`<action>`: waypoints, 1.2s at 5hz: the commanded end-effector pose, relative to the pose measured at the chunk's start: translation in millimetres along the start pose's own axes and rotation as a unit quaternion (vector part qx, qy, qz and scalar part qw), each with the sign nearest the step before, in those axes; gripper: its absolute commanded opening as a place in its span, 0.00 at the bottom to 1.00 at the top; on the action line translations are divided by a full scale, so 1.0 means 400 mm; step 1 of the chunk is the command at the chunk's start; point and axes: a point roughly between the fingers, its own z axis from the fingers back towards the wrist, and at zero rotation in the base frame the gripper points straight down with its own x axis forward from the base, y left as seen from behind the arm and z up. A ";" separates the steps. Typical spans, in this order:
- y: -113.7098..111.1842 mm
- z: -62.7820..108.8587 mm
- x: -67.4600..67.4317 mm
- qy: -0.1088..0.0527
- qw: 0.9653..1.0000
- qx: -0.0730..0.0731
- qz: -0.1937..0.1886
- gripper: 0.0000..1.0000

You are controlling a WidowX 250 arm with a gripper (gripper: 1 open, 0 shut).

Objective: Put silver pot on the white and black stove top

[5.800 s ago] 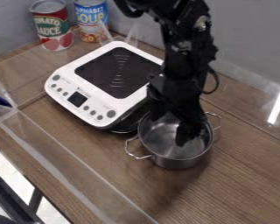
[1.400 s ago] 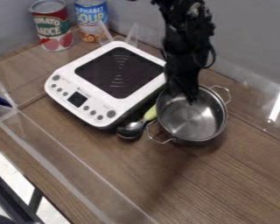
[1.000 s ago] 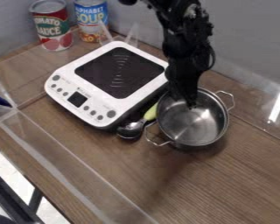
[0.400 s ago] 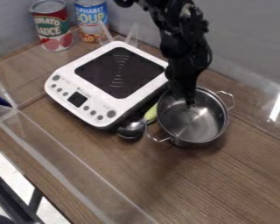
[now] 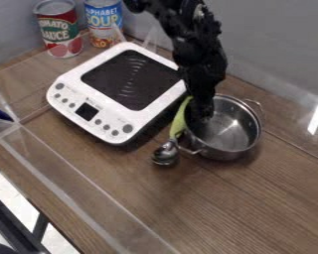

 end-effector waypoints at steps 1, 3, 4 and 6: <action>0.020 0.022 0.050 -0.014 1.000 0.016 0.001 1.00; 0.036 0.038 0.083 -0.021 0.999 0.022 0.012 1.00; 0.064 0.059 0.079 -0.020 0.999 0.030 0.025 1.00; 0.086 0.056 0.034 -0.018 0.997 0.048 0.058 1.00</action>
